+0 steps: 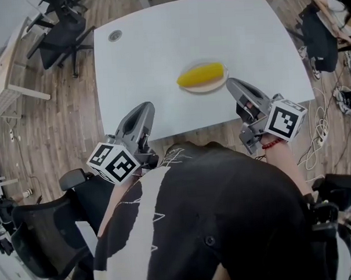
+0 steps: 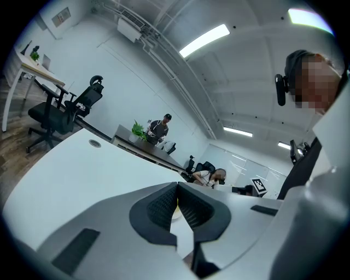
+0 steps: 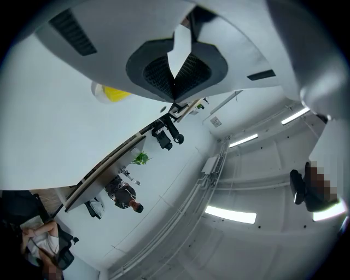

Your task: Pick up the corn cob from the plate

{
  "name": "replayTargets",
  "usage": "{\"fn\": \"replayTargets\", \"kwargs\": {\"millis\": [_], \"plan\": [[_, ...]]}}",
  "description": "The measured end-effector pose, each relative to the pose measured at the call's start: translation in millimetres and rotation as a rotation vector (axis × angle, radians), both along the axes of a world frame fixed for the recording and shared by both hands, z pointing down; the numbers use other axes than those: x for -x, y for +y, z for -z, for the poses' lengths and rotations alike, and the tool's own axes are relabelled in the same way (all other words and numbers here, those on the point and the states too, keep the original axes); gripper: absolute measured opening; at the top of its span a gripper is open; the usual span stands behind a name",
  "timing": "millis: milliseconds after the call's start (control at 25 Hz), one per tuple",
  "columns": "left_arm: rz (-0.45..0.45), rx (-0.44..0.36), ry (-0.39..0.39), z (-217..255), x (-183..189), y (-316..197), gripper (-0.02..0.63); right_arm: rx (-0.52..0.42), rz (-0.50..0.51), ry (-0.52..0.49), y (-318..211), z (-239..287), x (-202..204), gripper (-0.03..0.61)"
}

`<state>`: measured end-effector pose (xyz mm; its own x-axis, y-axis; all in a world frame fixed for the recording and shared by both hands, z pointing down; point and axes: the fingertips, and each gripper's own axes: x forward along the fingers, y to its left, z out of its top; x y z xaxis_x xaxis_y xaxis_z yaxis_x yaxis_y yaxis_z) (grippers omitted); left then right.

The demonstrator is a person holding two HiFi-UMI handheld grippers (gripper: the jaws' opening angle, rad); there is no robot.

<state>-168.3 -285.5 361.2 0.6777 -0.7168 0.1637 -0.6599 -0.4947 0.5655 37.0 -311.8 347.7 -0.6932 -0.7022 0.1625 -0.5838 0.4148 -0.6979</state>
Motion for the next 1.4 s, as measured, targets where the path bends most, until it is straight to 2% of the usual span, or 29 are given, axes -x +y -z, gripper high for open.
{"fn": "replayTargets", "kwargs": {"millis": [200,360,560,720,920,1080,1240,1400], "plan": [[0.019,-0.017,0.008,0,3,-1,0.014,-0.006,0.011,0.011,-2,0,1,0.014],[0.074,-0.035,0.008,-2,0,-1,0.014,-0.014,0.053,0.013,-11,-2,-6,0.014],[0.215,-0.021,0.011,1,-6,-5,0.014,-0.019,0.172,-0.007,-34,10,-10,0.014],[0.275,-0.007,0.000,0,-21,1,0.014,-0.028,0.256,-0.018,-39,16,-14,0.014],[0.341,-0.006,-0.009,-7,-32,17,0.014,0.007,0.350,-0.023,-34,-9,-18,0.014],[0.399,0.010,-0.023,-14,-39,37,0.014,-0.012,0.416,-0.030,-31,-20,-16,0.014],[0.458,0.021,-0.038,-16,-41,57,0.014,-0.092,0.431,0.016,-37,-33,-21,0.014],[0.534,0.041,-0.051,-17,-38,77,0.014,-0.052,0.471,0.078,-45,-53,-19,0.014]]}}
